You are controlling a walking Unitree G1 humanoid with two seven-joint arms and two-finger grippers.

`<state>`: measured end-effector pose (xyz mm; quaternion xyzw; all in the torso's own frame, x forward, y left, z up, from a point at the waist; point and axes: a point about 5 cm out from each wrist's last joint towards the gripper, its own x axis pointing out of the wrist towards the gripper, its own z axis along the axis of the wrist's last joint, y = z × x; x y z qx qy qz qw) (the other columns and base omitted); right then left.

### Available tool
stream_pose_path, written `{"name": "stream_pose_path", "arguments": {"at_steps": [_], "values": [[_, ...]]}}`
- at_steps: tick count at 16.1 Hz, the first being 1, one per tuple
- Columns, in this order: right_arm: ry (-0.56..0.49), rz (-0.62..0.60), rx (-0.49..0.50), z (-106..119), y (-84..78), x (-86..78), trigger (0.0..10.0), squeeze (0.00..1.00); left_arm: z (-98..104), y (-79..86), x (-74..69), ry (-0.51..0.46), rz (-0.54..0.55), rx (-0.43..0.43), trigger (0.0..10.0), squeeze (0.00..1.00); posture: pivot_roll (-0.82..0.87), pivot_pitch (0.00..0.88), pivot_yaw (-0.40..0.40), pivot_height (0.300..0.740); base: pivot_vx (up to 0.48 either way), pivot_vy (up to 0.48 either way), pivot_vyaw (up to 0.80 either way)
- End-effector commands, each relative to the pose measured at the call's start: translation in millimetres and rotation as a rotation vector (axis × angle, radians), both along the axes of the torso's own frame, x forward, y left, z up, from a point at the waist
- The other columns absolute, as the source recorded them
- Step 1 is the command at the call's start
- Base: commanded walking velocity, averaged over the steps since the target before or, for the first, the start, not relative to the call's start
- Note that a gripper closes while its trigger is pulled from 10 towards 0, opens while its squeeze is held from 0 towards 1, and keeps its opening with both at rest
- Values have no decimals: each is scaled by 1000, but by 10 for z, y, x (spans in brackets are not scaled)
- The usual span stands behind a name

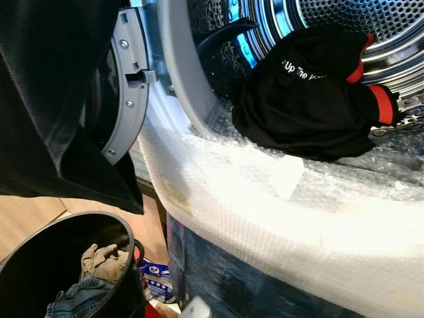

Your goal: Clothes washing

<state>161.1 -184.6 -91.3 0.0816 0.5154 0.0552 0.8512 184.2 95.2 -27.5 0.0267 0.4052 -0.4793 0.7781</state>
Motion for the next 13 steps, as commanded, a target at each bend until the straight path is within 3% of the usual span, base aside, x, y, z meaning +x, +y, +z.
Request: {"name": "stream_pose_path", "arguments": {"at_steps": [1,6,7,8,10,11,12,13], "values": [[17,8,-6,-22,-12,-48,10000,0,155,192,-22,15,-66,-52,10000,0,-115,42,34,740,0,0,0],[29,-10,-18,-40,-15,-77,10000,0,299,660,-152,45,-187,13,10000,0,-101,47,38,740,0,0,0],[41,-23,-31,-51,-25,-97,10000,0,298,873,-228,84,-239,89,10000,0,-96,49,37,740,0,0,0],[41,-23,-31,-51,-25,-97,10000,0,298,873,-228,84,-239,89,10000,0,-96,49,37,740,0,0,0],[46,-37,-39,-56,-33,-102,10000,0,192,1139,-276,118,-274,243,10000,0,-90,50,38,740,0,0,0],[46,-37,-39,-56,-33,-102,10000,0,192,1139,-276,118,-274,243,10000,0,-90,50,38,740,0,0,0],[45,-48,-50,-52,-40,-87,10000,0,64,1330,-235,105,-246,417,10000,0,-90,50,38,740,0,0,0],[40,-50,-59,-46,-45,-69,10000,0,-26,1371,-187,74,-220,487,10000,0,-93,50,38,740,0,0,0]]}}
